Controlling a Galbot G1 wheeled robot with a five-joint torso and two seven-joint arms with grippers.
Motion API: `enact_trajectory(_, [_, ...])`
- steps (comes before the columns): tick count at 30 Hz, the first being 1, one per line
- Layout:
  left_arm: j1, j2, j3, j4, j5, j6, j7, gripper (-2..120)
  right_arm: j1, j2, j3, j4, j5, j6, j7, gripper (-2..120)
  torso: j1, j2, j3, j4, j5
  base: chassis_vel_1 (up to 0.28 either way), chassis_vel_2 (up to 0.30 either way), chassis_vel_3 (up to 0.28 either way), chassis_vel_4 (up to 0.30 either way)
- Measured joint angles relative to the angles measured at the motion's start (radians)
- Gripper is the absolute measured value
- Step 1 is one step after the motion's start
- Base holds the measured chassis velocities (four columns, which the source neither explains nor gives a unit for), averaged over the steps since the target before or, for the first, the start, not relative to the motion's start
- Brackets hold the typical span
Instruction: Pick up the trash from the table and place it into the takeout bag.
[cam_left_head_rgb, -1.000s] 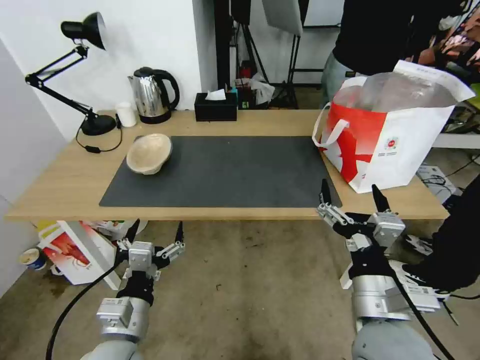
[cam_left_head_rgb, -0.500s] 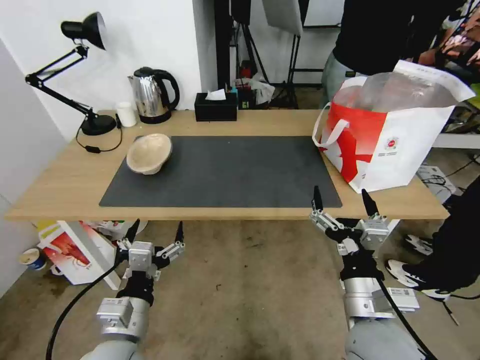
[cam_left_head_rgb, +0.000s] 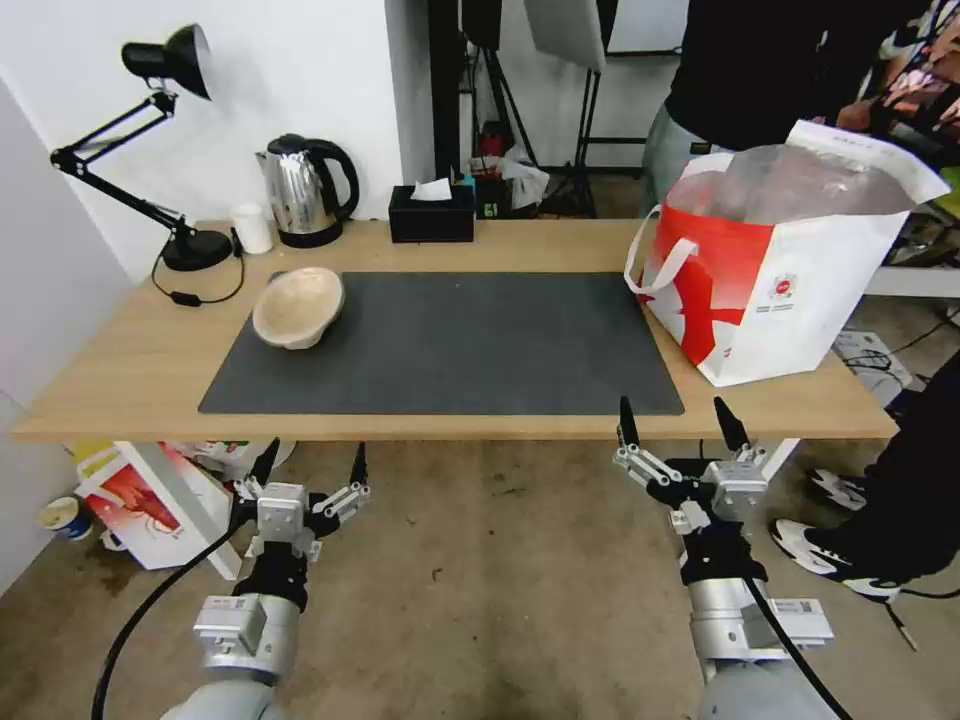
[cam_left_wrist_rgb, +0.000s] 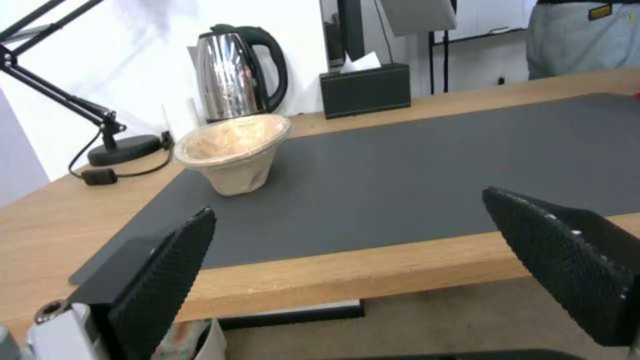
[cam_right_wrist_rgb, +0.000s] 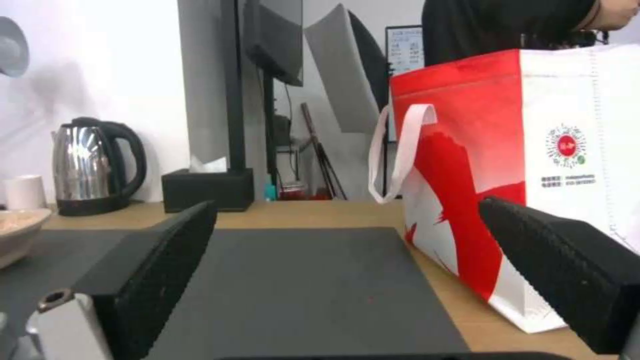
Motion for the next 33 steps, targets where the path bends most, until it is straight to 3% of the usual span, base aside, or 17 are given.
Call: enact_trajectory(33, [0.000,0.000,0.000,0.000,0.000,0.000,0.000,100,-0.058,-0.008,-0.037,-0.026,0.004,0.002,0.015,100,0.000,0.000,0.000,-0.0001,0.0000,0.000,0.000,0.000,0.000])
